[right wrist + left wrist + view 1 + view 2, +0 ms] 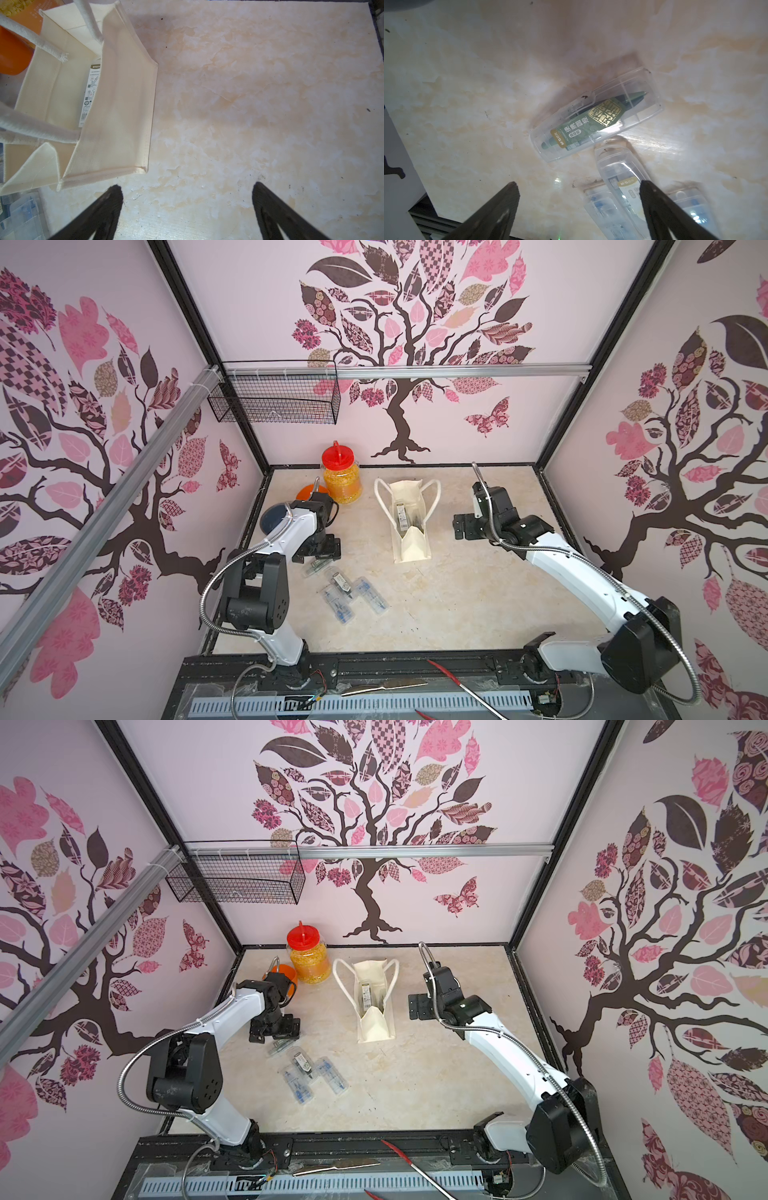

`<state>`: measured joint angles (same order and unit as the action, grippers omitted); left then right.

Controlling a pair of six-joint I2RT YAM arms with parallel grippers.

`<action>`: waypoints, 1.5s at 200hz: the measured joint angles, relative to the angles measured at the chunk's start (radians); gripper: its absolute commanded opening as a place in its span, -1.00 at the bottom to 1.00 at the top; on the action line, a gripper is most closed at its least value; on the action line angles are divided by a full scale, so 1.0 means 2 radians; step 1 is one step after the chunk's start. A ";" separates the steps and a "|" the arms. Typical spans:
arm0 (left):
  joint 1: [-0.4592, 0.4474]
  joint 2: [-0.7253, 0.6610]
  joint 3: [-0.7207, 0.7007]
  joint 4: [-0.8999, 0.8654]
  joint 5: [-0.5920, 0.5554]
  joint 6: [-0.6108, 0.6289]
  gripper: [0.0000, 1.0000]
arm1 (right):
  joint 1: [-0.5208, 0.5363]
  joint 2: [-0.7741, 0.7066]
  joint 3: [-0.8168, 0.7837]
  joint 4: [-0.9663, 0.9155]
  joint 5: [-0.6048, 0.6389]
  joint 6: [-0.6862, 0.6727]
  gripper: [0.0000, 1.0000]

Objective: Put the compass set into the canvas bag
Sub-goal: Pick up the compass set at the center of the board.

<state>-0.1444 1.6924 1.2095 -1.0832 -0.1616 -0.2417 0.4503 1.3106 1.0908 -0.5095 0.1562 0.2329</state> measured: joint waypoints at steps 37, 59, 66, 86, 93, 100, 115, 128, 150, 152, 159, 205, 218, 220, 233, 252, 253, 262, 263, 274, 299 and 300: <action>0.000 0.010 0.010 0.001 -0.008 0.007 0.95 | 0.000 0.000 0.002 0.000 -0.005 -0.003 0.99; 0.000 0.019 0.017 0.011 -0.004 0.007 0.96 | 0.000 0.000 0.007 -0.002 -0.007 -0.006 0.99; 0.000 0.019 0.017 0.013 -0.003 0.008 0.96 | 0.000 0.000 0.009 -0.001 -0.007 -0.006 0.99; 0.000 0.019 0.017 0.017 0.004 0.012 0.95 | 0.000 0.000 0.011 -0.001 -0.007 -0.007 0.99; 0.000 0.020 0.017 0.018 0.005 0.014 0.95 | 0.000 0.000 0.011 -0.001 -0.007 -0.007 0.99; 0.000 0.020 0.017 0.020 0.006 0.015 0.95 | 0.000 0.000 0.011 -0.001 -0.007 -0.007 0.99; 0.000 0.026 0.017 0.024 0.006 0.016 0.95 | 0.000 0.000 0.012 -0.002 -0.007 -0.007 0.99; 0.000 0.031 0.017 0.030 0.006 0.017 0.95 | 0.000 0.000 0.015 -0.007 -0.007 -0.008 0.99; 0.000 0.043 0.018 0.035 0.001 0.017 0.95 | 0.000 0.000 0.028 -0.014 -0.008 -0.010 0.99; 0.000 0.044 0.019 0.035 0.001 0.017 0.95 | 0.000 0.000 0.029 -0.014 -0.007 -0.010 0.99; 0.000 0.051 0.022 0.035 -0.001 0.018 0.95 | 0.000 0.000 0.035 -0.017 -0.008 -0.011 0.99; 0.000 0.073 0.031 0.050 -0.001 0.018 0.91 | 0.000 0.001 0.058 -0.028 -0.005 -0.018 1.00; 0.001 0.073 0.031 0.053 0.000 0.017 0.89 | 0.000 0.002 0.062 -0.028 -0.005 -0.019 0.99; 0.001 0.073 0.031 0.053 0.000 0.018 0.89 | 0.000 0.002 0.063 -0.028 -0.005 -0.019 0.99; 0.002 0.073 0.031 0.055 0.005 0.016 0.88 | 0.000 0.002 0.067 -0.029 -0.005 -0.020 0.99; 0.005 0.075 0.031 0.056 0.006 0.016 0.87 | 0.000 0.003 0.069 -0.030 -0.005 -0.019 1.00; 0.005 0.075 0.031 0.056 0.006 0.016 0.86 | 0.000 0.003 0.069 -0.030 -0.005 -0.019 1.00; 0.006 0.077 0.031 0.056 0.009 0.015 0.86 | 0.000 0.004 0.069 -0.030 -0.005 -0.019 1.00; 0.006 0.077 0.031 0.056 0.009 0.015 0.86 | 0.000 0.004 0.069 -0.030 -0.005 -0.019 1.00; 0.007 0.077 0.032 0.056 0.010 0.014 0.85 | 0.000 0.004 0.069 -0.032 -0.005 -0.019 1.00; 0.007 0.079 0.032 0.057 0.013 0.014 0.83 | 0.000 0.004 0.069 -0.033 -0.005 -0.019 1.00; 0.007 0.079 0.032 0.057 0.013 0.014 0.83 | 0.000 0.004 0.069 -0.034 -0.005 -0.019 0.99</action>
<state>-0.1307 1.8500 1.2736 -0.9699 -0.1356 -0.2134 0.4500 1.3190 1.2297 -0.5766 0.1455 0.1940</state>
